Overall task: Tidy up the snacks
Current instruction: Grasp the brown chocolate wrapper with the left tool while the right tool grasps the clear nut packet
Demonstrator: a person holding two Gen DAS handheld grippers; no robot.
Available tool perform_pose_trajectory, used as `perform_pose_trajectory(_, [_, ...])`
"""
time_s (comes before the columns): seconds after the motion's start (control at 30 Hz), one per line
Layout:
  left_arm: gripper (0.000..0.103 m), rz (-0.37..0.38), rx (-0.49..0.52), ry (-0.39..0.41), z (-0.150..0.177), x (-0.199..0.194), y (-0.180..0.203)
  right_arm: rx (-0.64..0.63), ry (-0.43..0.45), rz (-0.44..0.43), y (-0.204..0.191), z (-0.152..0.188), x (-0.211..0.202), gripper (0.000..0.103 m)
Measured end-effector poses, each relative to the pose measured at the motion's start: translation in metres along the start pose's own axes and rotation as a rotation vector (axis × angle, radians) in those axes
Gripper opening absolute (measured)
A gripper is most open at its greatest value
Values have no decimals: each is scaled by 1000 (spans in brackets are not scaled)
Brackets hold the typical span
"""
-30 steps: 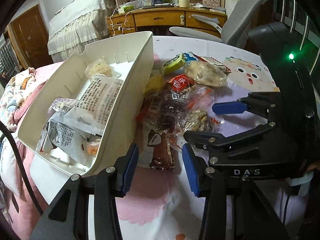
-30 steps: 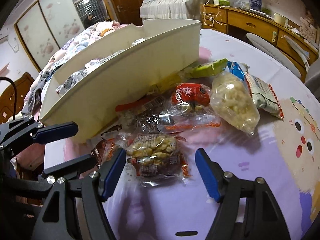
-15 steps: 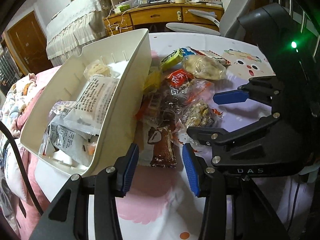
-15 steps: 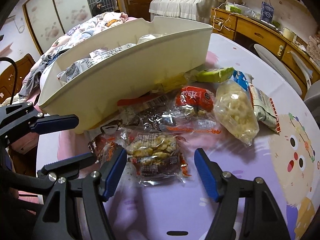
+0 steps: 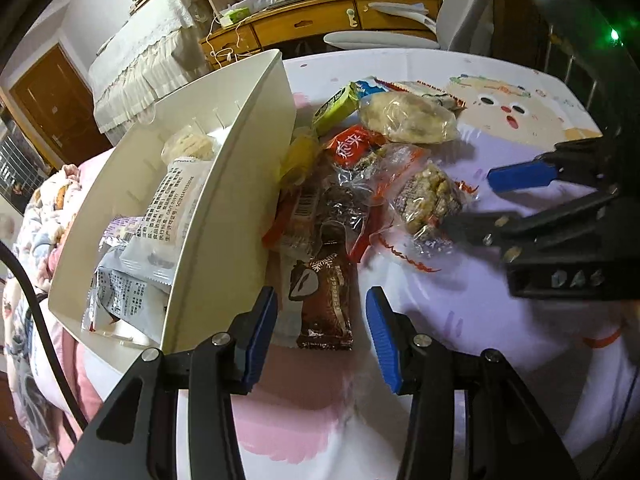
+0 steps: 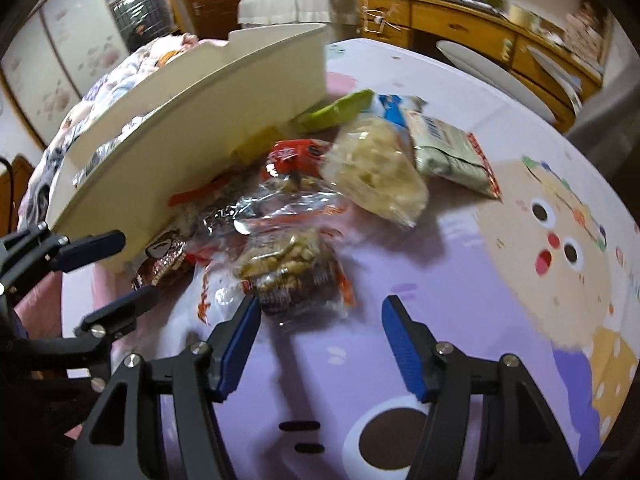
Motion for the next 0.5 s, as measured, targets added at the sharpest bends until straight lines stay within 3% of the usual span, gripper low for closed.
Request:
perform_pose_trajectory(0.2, [45,-50,47,-38,3,9,6,88,35,-89,-1,-10,-5,64])
perform_pose_trajectory(0.5, [45,-94,67,-79,3,22,9,21,9,-69,-17,-18,10,71])
Point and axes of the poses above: each gripper's, at about its wrist camera, not at the fingertips, and x roughly the way its jaws point, y to its right, z to its underside, the point moved 9 cm from there along x, roughly the way its jaws point, and after that the axes turned 8 degrees about -z, right-handed, at the moved point
